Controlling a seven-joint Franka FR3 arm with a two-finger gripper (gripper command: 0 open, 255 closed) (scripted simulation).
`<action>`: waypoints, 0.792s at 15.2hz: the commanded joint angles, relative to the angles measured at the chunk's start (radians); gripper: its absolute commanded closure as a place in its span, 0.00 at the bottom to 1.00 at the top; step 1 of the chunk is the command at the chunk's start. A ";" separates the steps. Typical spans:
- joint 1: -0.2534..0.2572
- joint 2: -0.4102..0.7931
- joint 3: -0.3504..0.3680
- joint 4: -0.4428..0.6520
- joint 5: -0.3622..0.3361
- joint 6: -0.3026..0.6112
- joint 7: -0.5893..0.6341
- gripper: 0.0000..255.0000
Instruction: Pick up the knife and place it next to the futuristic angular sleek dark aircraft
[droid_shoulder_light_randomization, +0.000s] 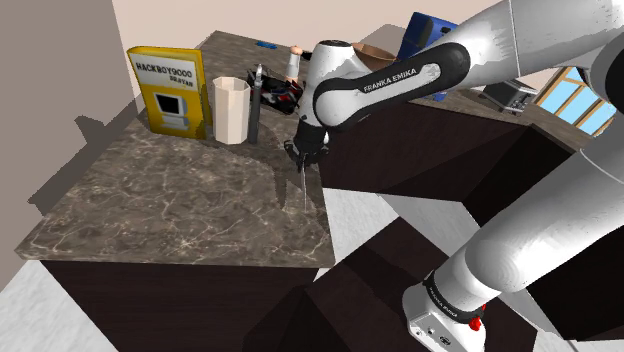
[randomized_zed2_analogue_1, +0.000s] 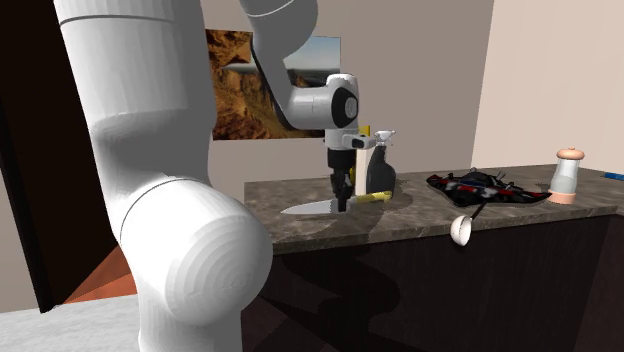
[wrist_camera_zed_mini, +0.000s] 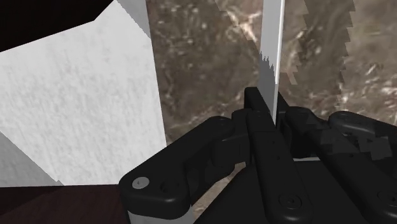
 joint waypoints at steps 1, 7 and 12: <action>0.000 -0.017 -0.001 0.010 0.008 -0.027 -0.006 1.00; 0.001 -0.062 -0.006 0.051 0.025 -0.110 -0.020 1.00; 0.002 -0.093 -0.011 0.091 0.034 -0.179 -0.029 1.00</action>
